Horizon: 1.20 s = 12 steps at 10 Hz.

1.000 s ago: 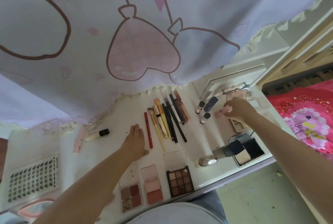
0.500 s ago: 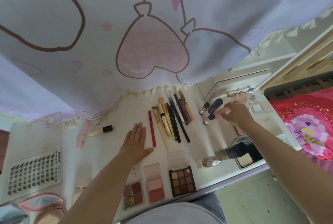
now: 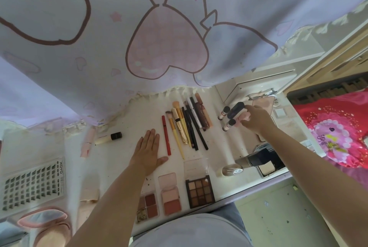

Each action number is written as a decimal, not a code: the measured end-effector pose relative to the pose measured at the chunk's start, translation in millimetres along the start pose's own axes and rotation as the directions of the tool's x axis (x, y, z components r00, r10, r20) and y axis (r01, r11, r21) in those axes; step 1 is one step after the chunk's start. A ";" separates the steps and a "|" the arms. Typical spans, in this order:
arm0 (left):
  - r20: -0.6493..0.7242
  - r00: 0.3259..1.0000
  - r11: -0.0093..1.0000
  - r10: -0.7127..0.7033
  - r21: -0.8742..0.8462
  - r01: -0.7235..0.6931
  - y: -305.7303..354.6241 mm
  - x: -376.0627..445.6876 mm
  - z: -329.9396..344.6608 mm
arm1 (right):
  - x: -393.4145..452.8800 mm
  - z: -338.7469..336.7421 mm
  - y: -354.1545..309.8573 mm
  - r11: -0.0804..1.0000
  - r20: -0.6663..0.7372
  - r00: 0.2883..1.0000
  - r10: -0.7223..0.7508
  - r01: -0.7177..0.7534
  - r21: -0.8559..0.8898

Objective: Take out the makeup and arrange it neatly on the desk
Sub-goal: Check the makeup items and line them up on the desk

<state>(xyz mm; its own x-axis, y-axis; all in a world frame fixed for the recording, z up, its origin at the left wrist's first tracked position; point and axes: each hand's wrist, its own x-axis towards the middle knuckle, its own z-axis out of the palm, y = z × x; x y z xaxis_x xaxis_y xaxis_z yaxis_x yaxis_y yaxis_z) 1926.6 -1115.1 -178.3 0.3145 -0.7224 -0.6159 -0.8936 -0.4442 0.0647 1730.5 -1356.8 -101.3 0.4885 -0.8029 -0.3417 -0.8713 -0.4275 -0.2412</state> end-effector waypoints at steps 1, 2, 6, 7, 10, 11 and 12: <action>-0.003 1.000 1.000 0.000 -0.003 0.000 0.1 -0.4 -0.1 | -4.3 -2.1 -3.9 1.000 -0.038 0.999 0.008 -0.008 0.008; -0.011 1.000 1.000 0.002 -0.004 -0.002 0.1 -1.6 0.4 | -12.2 -4.5 -12.9 0.996 -0.206 0.976 0.067 -0.078 -0.049; -0.166 0.986 0.995 -0.017 -0.102 0.000 -20.4 -11.8 -16.6 | -26.7 20.0 -89.3 0.908 -0.244 0.876 -0.416 0.387 -0.158; -0.261 0.957 0.989 -0.127 -0.109 0.102 -47.5 -19.5 -26.0 | -29.3 44.2 -139.0 0.741 0.090 0.749 -0.657 0.663 -0.111; -0.226 0.912 0.937 -0.343 -0.015 0.349 -95.8 -30.4 -24.9 | -37.2 119.5 -177.6 0.675 0.544 0.638 -0.545 0.719 -0.167; -0.215 0.928 0.952 -0.305 -0.027 0.306 -98.0 -26.8 -25.1 | -41.9 122.8 -171.8 0.724 0.548 0.663 -0.510 0.675 -0.143; -0.209 0.946 0.960 -0.248 -0.188 0.210 -89.4 -25.7 -26.1 | -43.7 119.4 -166.5 0.744 0.555 0.656 -0.511 0.661 -0.096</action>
<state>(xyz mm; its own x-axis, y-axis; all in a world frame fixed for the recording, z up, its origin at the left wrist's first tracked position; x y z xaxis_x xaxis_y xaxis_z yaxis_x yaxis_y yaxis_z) 2006.8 -1070.7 -147.8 0.5857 -0.6840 -0.4349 -0.7313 -0.6773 0.0806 1859.9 -1201.0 -154.7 0.7926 -0.0781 -0.6047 -0.3303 -0.8887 -0.3181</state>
